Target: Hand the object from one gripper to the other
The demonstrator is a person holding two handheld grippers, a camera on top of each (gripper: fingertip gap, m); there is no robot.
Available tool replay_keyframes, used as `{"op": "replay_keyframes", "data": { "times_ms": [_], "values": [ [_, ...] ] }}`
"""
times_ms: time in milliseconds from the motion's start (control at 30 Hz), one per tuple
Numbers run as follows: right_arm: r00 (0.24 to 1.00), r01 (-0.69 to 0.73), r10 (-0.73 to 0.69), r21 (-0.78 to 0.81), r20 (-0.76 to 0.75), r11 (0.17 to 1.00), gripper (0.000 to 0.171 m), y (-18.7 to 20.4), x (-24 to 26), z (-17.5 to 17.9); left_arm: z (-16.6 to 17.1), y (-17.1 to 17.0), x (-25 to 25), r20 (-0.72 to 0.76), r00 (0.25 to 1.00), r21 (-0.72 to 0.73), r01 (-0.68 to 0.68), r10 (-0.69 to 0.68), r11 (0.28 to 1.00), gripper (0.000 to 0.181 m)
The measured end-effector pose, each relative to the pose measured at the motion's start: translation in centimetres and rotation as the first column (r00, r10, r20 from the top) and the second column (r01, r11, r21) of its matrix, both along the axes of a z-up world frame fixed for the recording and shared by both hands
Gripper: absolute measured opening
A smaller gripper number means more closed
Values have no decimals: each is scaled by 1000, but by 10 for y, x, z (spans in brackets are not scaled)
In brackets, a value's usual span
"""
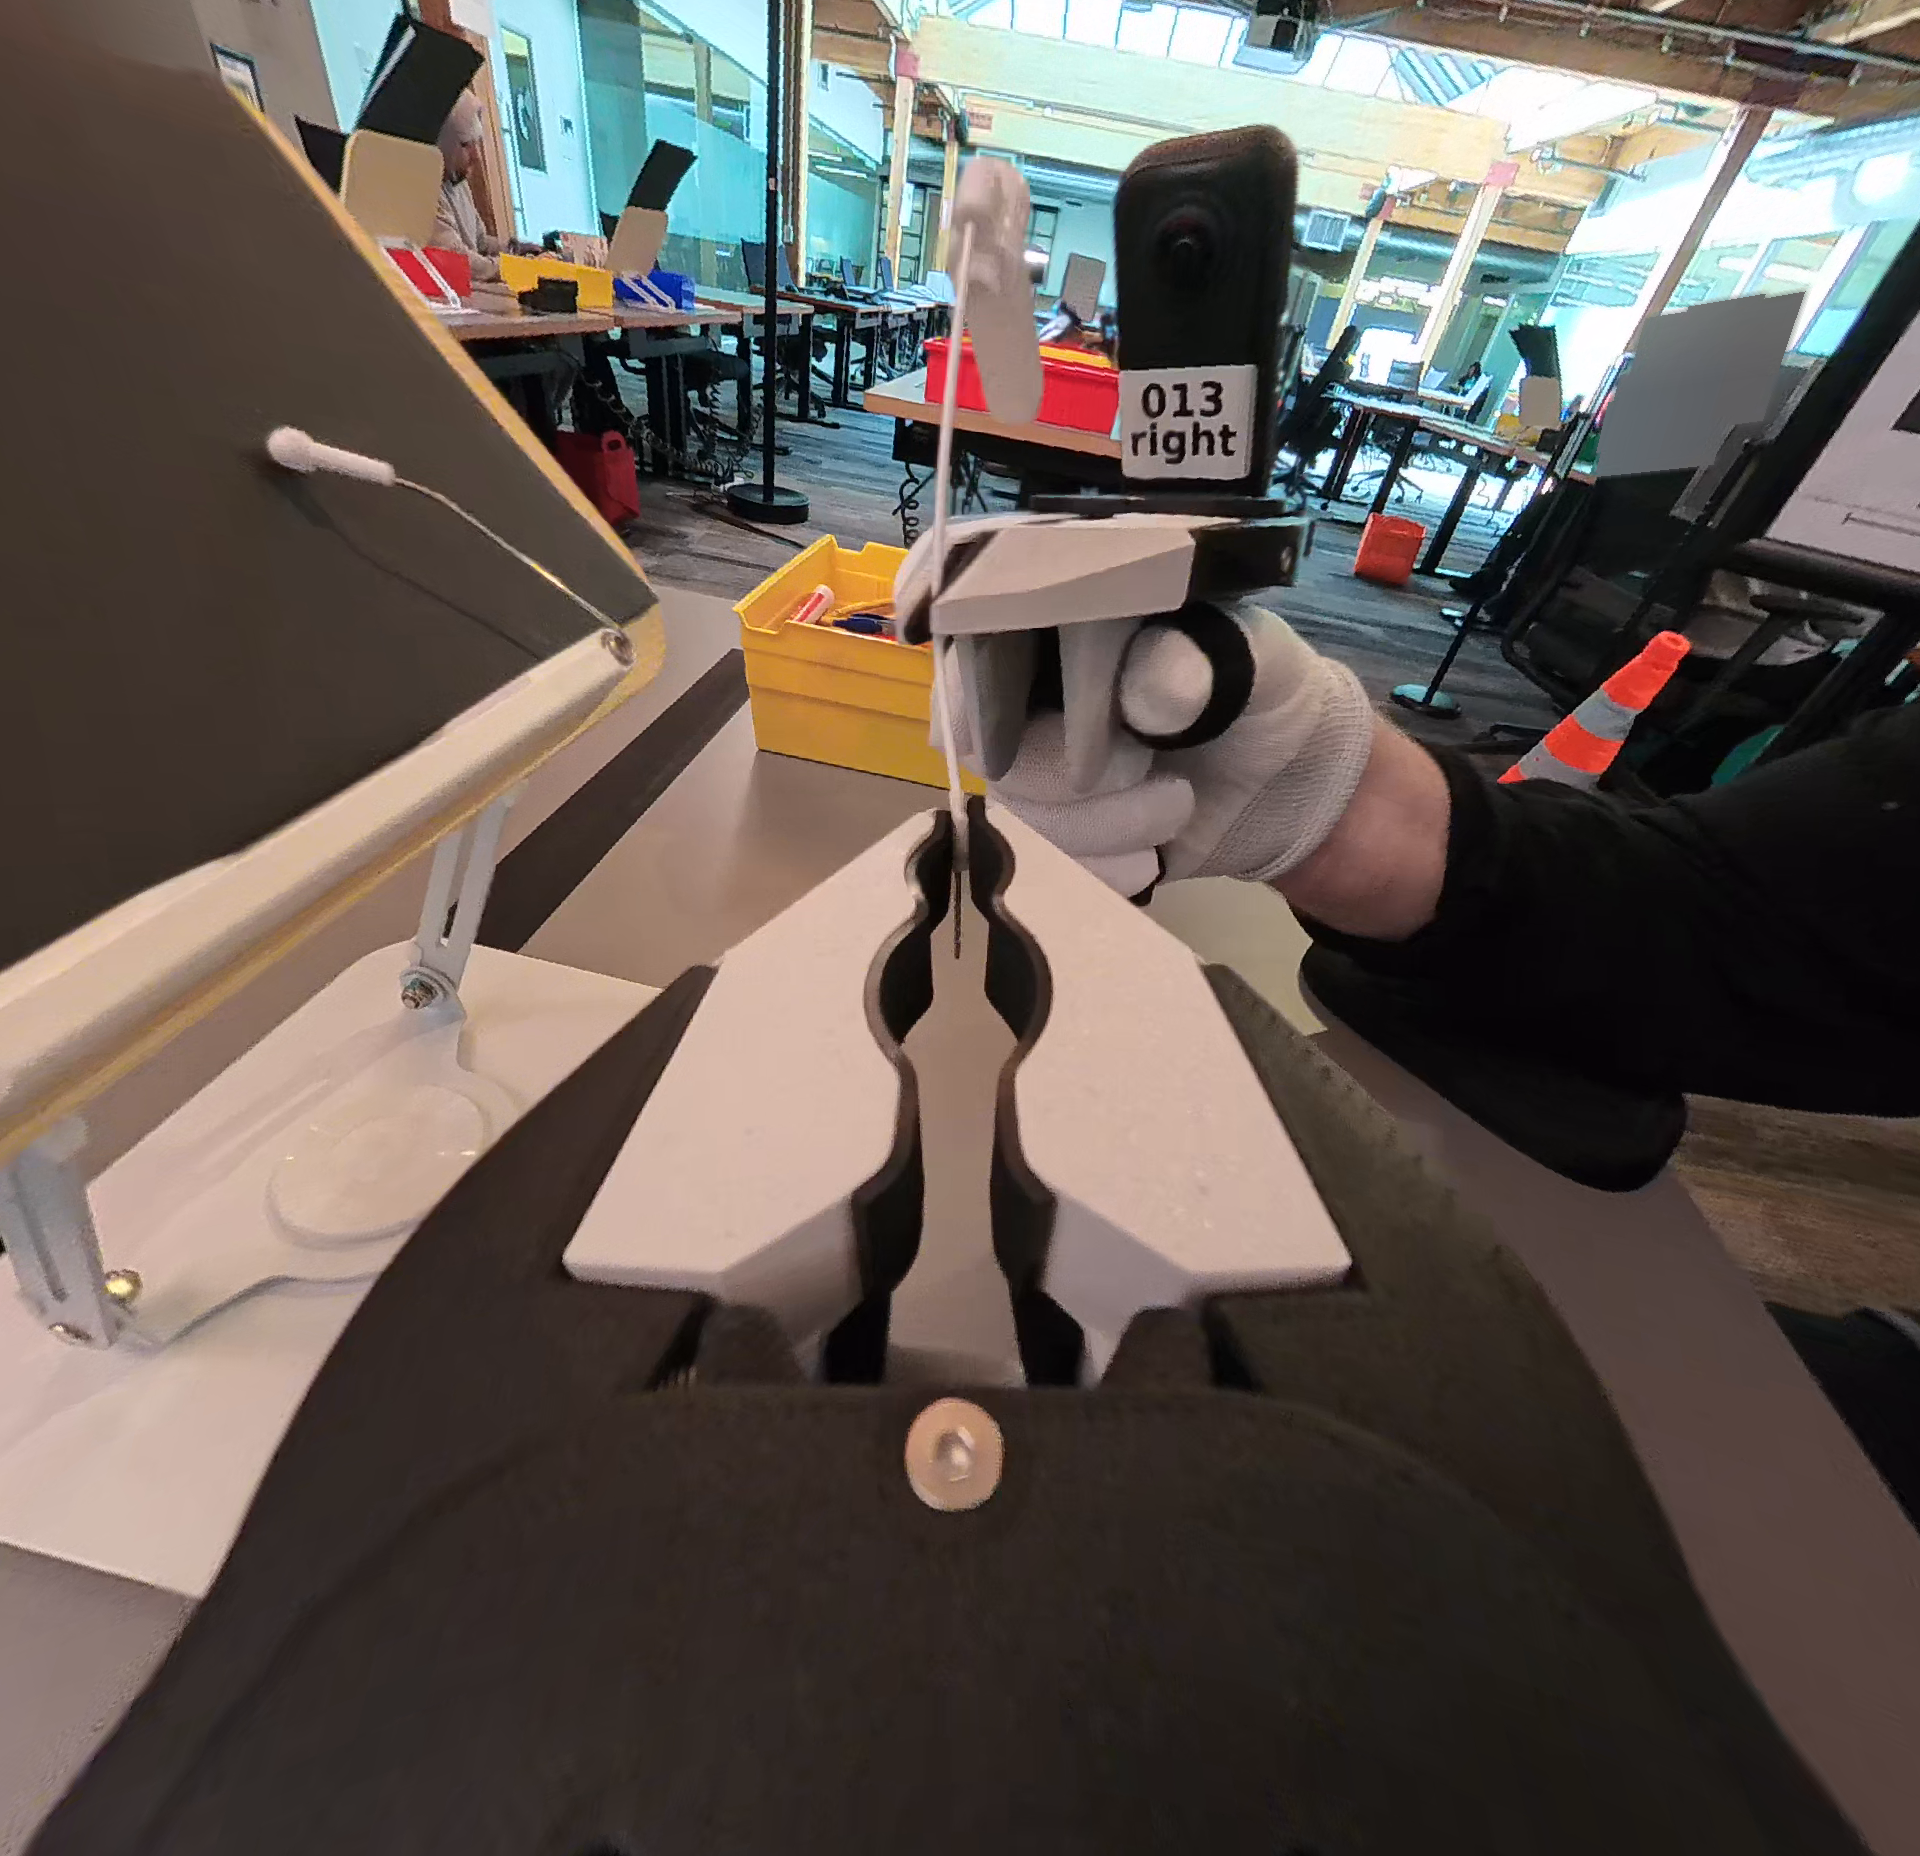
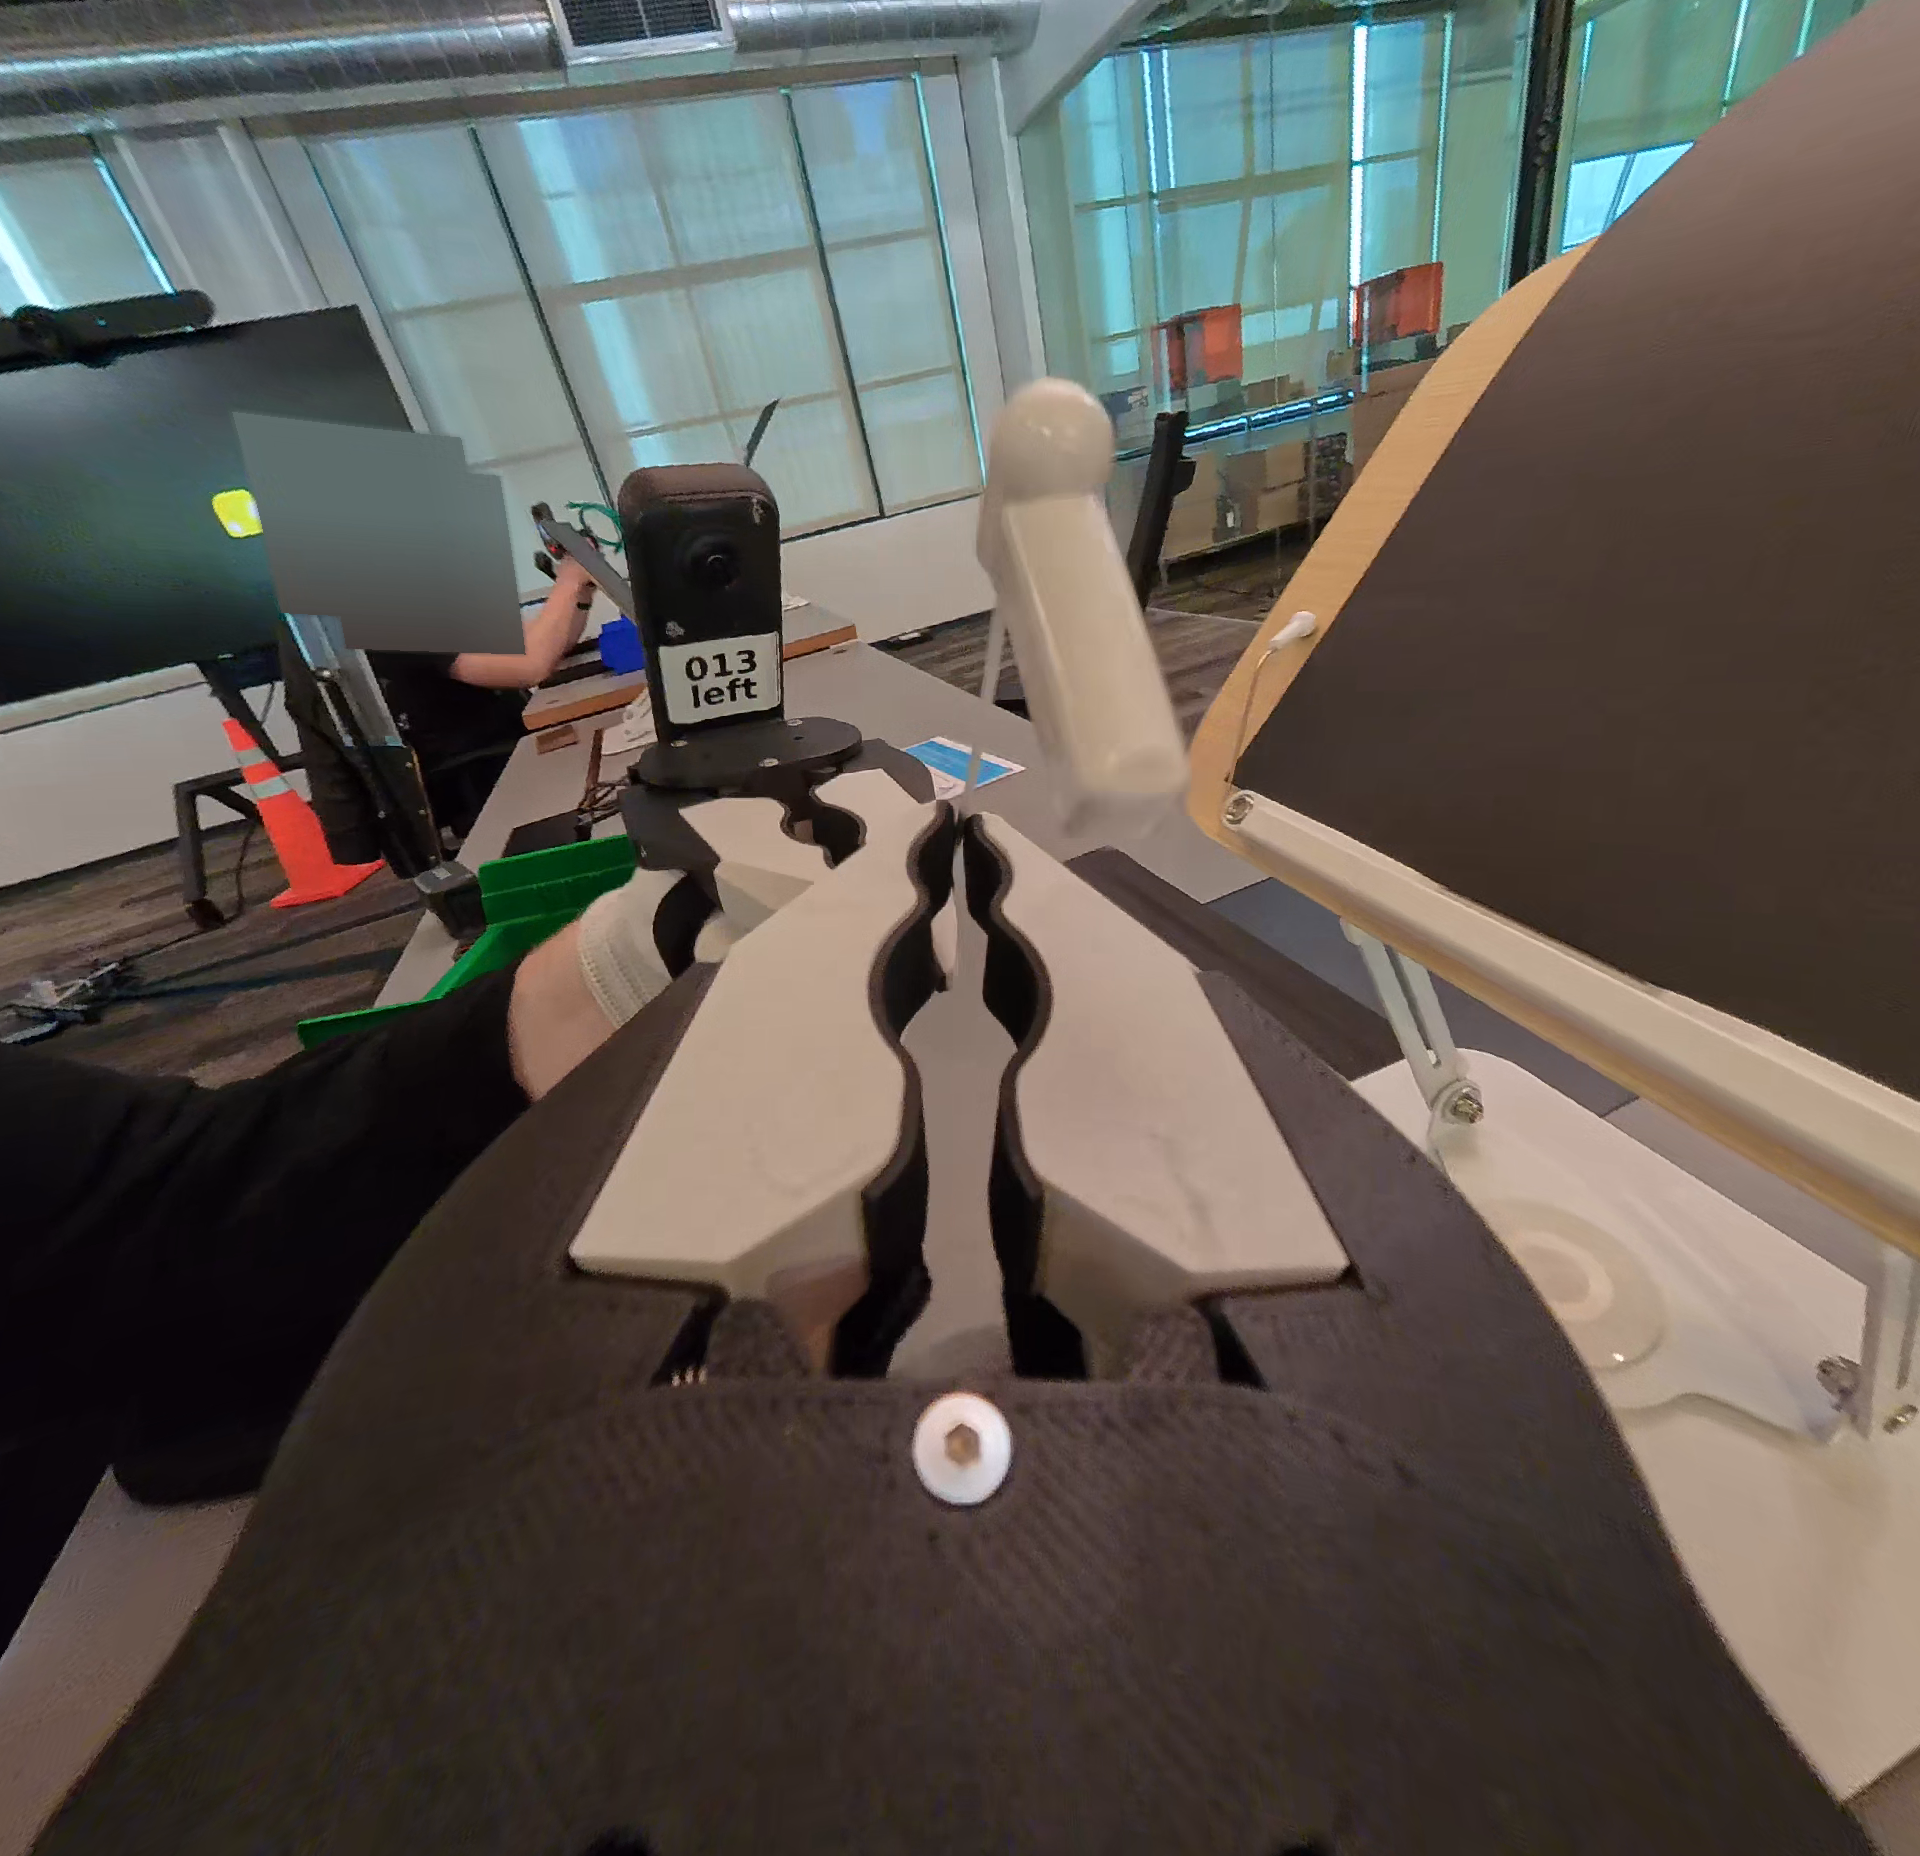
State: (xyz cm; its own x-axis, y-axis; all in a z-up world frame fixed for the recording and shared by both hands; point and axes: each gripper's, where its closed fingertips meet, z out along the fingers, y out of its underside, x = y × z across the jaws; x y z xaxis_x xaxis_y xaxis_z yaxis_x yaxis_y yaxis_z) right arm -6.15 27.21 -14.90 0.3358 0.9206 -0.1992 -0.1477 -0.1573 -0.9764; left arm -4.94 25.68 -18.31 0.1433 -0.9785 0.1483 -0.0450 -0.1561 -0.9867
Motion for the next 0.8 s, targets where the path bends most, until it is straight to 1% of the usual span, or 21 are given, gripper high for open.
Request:
{"op": "replay_keyframes", "data": {
  "times_ms": [33, 67, 100, 167, 200, 233, 267, 300, 333, 367, 433, 467, 533, 567, 600, 667, 733, 767, 800],
  "values": [
    [999, 17, -17, 0, 29, 1000, 5, 2, 0, -3, 2, 1, 0, 13, 1000, -22, 2, -2, 1000, 0],
    [996, 25, -24, -8, 81, 1000, 25, 3, 0, -8, 7, 1, -2, 44, 999, -44, 8, -6, 999, 0],
    [990, 10, -8, -13, 141, 1000, 35, 1, -1, -14, 11, 1, -3, 69, 998, -68, 14, -9, 998, 0],
    [970, 26, -37, 48, 240, 998, 28, 0, 3, -18, 13, 2, -5, 81, 997, -104, 16, -7, 994, 0],
    [947, 15, -36, 69, 321, 997, 30, -3, 5, -24, 15, 3, -6, 91, 996, -121, 18, -7, 993, 0],
    [921, -2, -25, 67, 388, 998, 36, -7, 7, -31, 16, 4, -7, 95, 995, -141, 19, -5, 990, 0],
    [903, -24, -5, 63, 430, 998, 37, -12, 9, -34, 15, 5, -7, 89, 996, -148, 8, 5, 989, 0],
    [878, -77, 33, 73, 478, 994, 35, -22, 9, -38, 13, 6, -7, 76, 997, -150, -2, 13, 989, 0],
    [850, -120, 33, 132, 526, 984, 31, -30, 9, -39, 12, 7, -6, 61, 998, -157, -9, 18, 988, 0],
    [833, -130, -29, 248, 552, 960, 28, -33, 10, -32, 11, 7, -5, 51, 998, -168, -13, 22, 986, 0],
    [792, -81, -243, 490, 561, 868, 27, -28, 14, -12, 12, 4, -3, 45, 999, -197, -5, 14, 980, 0],
    [749, -69, -366, 613, 553, 787, 27, -26, 16, -2, 15, 2, -2, 61, 998, -210, 7, 6, 978, 0],
    [650, -118, -591, 831, 478, 543, 31, -25, 19, 11, 25, -6, 0, 111, 993, -240, 60, -34, 969, 0],
    [591, -146, -675, 882, 441, 449, 33, -22, 20, 13, 29, -9, 1, 135, 990, -241, 81, -49, 967, 0],
    [556, -175, -717, 903, 419, 392, 34, -20, 19, 12, 32, -12, 2, 144, 988, -248, 94, -59, 964, 0],
    [552, -212, -756, 936, 351, 280, 35, -21, 12, 12, 34, -17, 4, 149, 986, -260, 116, -79, 959, 0],
    [493, -234, -828, 957, 267, 169, 30, -15, 13, 15, 35, -21, 6, 146, 985, -278, 130, -91, 952, 0],
    [489, -237, -839, 962, 237, 134, 28, -15, 12, 17, 35, -22, 7, 141, 986, -279, 131, -94, 951, 0],
    [493, -244, -839, 962, 230, 121, 24, -16, 10, 16, 35, -23, 7, 144, 985, -283, 138, -100, 949, 0]
  ]
}}
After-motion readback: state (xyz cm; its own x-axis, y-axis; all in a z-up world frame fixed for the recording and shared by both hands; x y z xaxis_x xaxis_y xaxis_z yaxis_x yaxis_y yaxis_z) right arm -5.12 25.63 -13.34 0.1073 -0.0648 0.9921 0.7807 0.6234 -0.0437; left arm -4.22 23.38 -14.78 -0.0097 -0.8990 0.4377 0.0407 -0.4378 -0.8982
